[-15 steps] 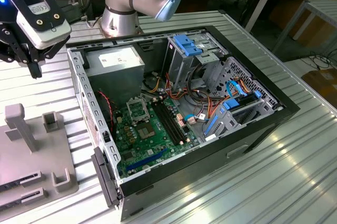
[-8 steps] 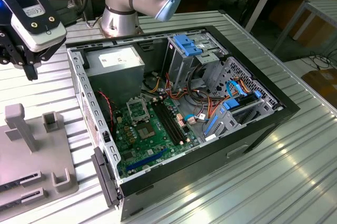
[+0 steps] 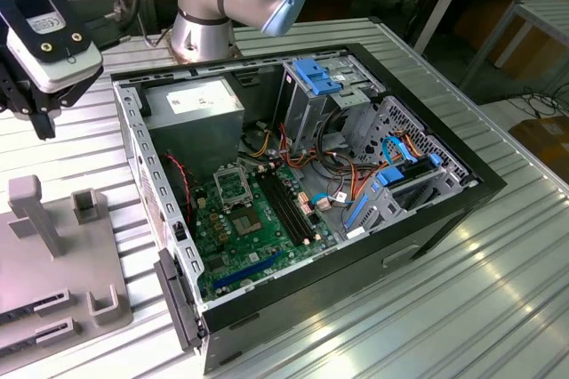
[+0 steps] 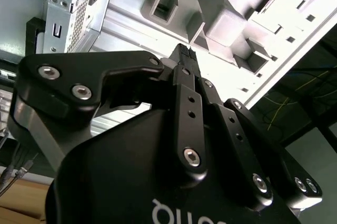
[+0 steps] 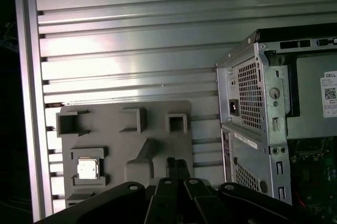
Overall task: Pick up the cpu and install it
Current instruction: 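Reach for the cpu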
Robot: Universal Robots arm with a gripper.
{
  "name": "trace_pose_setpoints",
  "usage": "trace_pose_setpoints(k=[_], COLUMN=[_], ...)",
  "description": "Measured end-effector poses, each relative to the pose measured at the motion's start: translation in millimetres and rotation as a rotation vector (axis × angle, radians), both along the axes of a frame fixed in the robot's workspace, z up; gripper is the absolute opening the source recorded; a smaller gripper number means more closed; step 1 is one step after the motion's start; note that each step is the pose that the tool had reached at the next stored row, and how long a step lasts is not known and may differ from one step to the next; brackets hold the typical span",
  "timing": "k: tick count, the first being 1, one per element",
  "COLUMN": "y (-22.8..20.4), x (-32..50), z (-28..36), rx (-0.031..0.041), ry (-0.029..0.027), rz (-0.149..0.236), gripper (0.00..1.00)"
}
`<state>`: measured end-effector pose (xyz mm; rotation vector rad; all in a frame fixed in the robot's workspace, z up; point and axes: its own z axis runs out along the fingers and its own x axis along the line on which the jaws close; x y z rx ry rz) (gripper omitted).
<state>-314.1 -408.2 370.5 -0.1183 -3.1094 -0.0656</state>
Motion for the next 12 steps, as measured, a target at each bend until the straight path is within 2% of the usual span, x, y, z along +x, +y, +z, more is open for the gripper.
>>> trace_pose_setpoints(k=[3, 6, 8, 12], y=[-1.1, -2.4, -3.2, -3.7], x=[-5.0, -10.9, -15.0, -16.6], z=[-1.0, -2.5, -3.9, -4.2], rx=[0.0000, 0.0000, -0.0001, -0.0003], ry=[0.0038, 0.0108, 0.0183, 0.0207], rz=[0.000, 0.000, 0.000, 0.000], gripper=[0.11, 0.11, 0.11, 0.11])
